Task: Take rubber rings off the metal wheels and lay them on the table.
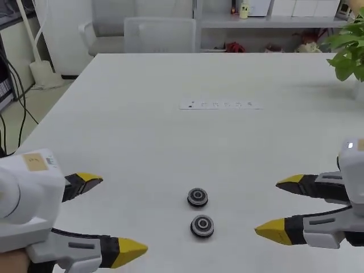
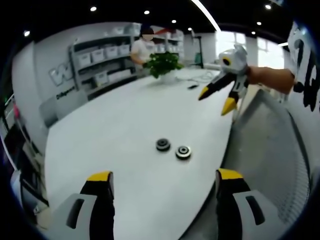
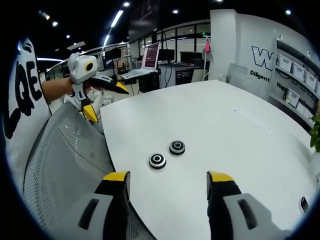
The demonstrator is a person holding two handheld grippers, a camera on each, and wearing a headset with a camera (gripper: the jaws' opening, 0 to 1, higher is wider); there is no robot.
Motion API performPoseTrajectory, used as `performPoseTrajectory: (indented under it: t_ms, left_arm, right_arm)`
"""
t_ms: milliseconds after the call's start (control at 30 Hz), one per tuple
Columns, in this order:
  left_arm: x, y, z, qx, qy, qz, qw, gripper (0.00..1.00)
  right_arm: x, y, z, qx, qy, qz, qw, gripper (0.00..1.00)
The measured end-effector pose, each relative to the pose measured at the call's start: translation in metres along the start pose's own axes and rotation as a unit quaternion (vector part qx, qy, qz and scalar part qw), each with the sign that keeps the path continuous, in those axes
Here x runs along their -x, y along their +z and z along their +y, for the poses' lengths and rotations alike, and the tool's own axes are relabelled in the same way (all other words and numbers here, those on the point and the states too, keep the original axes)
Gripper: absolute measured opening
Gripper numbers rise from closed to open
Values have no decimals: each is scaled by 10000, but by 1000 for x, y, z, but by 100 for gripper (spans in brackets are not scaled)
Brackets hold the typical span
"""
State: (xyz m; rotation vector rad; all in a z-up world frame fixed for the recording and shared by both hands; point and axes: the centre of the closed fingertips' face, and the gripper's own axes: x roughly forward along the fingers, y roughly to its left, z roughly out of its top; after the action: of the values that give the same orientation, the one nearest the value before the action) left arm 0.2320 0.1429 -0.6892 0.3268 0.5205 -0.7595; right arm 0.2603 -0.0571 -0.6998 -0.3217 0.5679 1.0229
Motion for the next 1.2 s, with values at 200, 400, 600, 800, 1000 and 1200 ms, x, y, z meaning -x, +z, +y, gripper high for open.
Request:
performPoseTrajectory:
  t_ms: [200,400,600,800,1000,1200]
  left_arm:
    - [-5,-2,1,-24,-41,52,10000,84]
    - [-8,-2,3,-1,-68,58,10000,84]
    - [-12,-5,3,-15,-100,119,9999,83]
    - [-16,-12,6,58,-115,193,9997,82]
    - [-18,-15,7,77,-124,247,9996,82]
    - [-23,-13,11,72,-140,238,9996,81]
  right_arm:
    - [-2,1,-1,21,20,1,10000,58]
    - [-4,3,-2,-42,76,-46,10000,55]
    - [-7,0,-3,-84,121,21,9999,52]
    - [-9,-3,-5,-85,116,75,9999,51]
    - [-11,-5,-5,-53,131,128,9998,51]
    - [-15,-8,-8,-11,145,156,9998,50]
